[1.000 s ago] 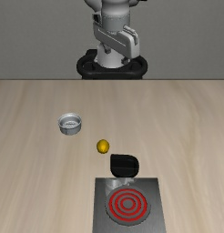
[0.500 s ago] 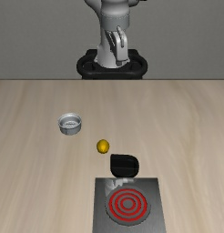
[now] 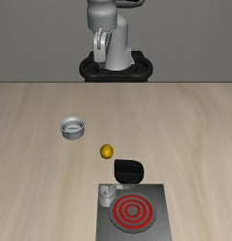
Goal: Pick up the lemon and place it on the ramekin with the stove turned on
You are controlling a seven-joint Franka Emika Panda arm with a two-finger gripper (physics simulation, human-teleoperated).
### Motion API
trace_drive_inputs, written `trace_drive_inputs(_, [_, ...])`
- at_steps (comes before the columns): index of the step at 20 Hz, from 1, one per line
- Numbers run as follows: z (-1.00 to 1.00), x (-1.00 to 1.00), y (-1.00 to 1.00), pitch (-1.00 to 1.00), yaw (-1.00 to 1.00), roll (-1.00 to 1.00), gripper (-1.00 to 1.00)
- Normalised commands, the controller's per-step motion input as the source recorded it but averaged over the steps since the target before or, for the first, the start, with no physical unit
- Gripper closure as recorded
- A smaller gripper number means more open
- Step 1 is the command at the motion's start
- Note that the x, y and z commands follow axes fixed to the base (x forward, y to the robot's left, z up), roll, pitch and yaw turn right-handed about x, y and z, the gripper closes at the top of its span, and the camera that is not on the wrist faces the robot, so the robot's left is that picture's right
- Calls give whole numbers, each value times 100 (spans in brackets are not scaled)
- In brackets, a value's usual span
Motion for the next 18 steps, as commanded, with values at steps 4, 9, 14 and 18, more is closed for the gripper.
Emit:
trace_drive_inputs(4, [0,100,0,0,0,0,-100])
trace_drive_inputs(9, [0,100,0,0,0,0,-100])
trace_drive_inputs(14, [0,100,0,0,0,0,-100])
trace_drive_inputs(18, [-50,25,25,0,0,0,-100])
